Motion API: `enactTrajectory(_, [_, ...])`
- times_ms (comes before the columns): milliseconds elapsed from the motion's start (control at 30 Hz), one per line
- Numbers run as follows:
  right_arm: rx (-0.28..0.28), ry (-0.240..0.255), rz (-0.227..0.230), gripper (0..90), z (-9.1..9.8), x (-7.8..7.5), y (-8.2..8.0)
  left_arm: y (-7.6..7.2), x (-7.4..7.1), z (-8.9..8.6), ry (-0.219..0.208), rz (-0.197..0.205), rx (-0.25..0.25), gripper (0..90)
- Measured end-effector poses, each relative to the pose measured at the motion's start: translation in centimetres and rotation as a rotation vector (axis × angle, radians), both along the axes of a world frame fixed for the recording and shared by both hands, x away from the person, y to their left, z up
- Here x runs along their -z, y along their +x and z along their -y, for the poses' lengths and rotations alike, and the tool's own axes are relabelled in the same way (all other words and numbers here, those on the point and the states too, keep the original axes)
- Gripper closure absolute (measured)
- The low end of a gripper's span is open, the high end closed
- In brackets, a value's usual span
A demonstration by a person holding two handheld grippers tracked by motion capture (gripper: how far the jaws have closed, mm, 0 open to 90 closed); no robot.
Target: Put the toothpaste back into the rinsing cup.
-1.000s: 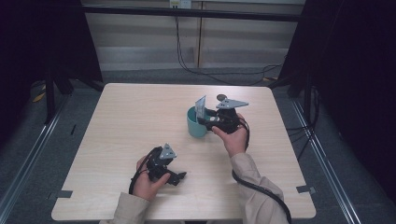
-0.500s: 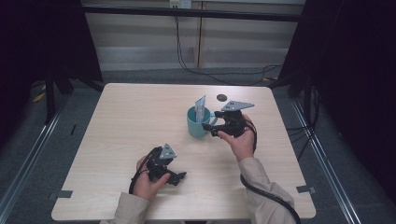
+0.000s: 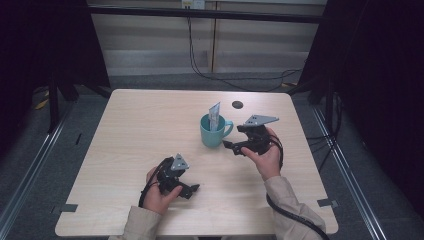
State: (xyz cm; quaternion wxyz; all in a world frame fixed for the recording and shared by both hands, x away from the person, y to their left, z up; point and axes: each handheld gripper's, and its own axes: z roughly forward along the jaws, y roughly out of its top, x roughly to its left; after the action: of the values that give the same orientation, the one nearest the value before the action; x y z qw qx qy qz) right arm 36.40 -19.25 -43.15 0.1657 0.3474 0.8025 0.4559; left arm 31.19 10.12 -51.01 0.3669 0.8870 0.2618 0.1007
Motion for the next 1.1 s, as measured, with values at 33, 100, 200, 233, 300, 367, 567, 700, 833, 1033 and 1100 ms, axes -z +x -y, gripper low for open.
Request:
enactTrajectory(33, [-0.002,-0.003,-0.001,14.4,0.1,0.1,-0.1,0.0,0.0,0.0,0.0,-0.002,0.0,1.8])
enactTrajectory(100, [-0.008,-0.011,-0.007,14.4,0.3,0.3,-0.3,0.0,0.0,0.0,0.0,-0.001,0.0,1.8])
enactTrajectory(200, [-0.02,-0.006,-0.012,14.4,0.7,0.5,-0.6,0.0,0.0,0.0,0.0,0.0,0.0,1.8])
enactTrajectory(233, [-0.033,-0.008,-0.011,14.4,0.8,0.6,-0.7,0.0,0.0,0.0,-0.001,0.001,0.0,1.8])
enactTrajectory(300, [-0.038,-0.011,-0.009,14.4,1.0,0.7,-1.0,0.0,0.0,0.0,-0.001,0.001,0.0,1.8])
enactTrajectory(367, [-0.033,-0.021,-0.011,14.5,1.2,0.8,-1.2,0.0,0.0,0.0,-0.001,0.0,0.0,1.8])
enactTrajectory(567, [-0.045,-0.046,-0.016,14.5,1.7,1.5,-2.1,0.0,0.0,0.0,0.0,0.001,0.0,1.8])
enactTrajectory(700, [-0.045,-0.054,-0.015,14.6,2.2,2.0,-2.5,0.0,0.0,0.0,-0.001,-0.001,-0.001,1.8])
enactTrajectory(833, [-0.05,-0.055,-0.023,14.5,2.6,2.4,-3.0,0.0,0.0,0.0,-0.001,0.002,0.0,1.8])
enactTrajectory(1033, [-0.05,-0.08,-0.032,14.5,3.2,3.1,-3.8,0.0,0.0,0.0,-0.001,0.001,0.0,1.8])
enactTrajectory(1100, [-0.052,-0.081,-0.04,14.5,3.5,3.5,-4.1,0.0,0.0,0.0,-0.001,0.001,0.0,1.8])
